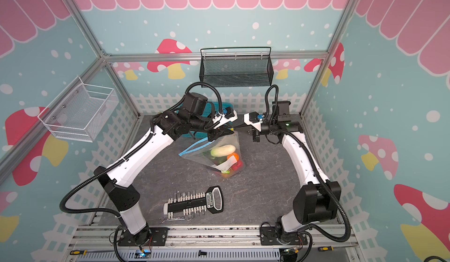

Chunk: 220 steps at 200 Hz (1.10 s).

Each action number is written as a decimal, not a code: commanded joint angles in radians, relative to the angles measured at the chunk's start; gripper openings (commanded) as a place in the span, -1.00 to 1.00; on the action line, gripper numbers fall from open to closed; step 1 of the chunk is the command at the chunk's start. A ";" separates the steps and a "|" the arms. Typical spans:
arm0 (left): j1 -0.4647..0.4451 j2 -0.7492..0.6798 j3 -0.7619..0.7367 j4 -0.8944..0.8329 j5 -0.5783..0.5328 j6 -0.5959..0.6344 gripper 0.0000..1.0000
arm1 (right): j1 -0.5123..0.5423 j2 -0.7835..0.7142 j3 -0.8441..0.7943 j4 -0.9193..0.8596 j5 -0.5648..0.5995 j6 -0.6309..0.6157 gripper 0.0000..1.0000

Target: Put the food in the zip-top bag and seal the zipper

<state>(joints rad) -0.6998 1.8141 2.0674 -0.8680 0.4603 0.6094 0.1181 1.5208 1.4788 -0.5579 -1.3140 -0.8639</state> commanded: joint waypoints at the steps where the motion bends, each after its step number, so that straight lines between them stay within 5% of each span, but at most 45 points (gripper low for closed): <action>1: 0.003 0.016 0.028 0.003 0.005 0.021 -0.49 | 0.005 -0.025 0.036 -0.017 -0.039 -0.031 -1.00; 71: -0.001 0.008 0.025 0.007 -0.024 0.000 -0.86 | 0.005 -0.025 0.037 -0.017 -0.036 -0.027 -1.00; 220: -0.004 -0.030 -0.043 0.007 -0.050 -0.034 -0.97 | 0.001 -0.019 0.062 -0.011 0.008 0.009 -1.00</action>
<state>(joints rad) -0.7017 1.8103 2.0514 -0.8394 0.4141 0.5816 0.1181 1.5208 1.4990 -0.5652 -1.2823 -0.8501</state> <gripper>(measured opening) 0.054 0.047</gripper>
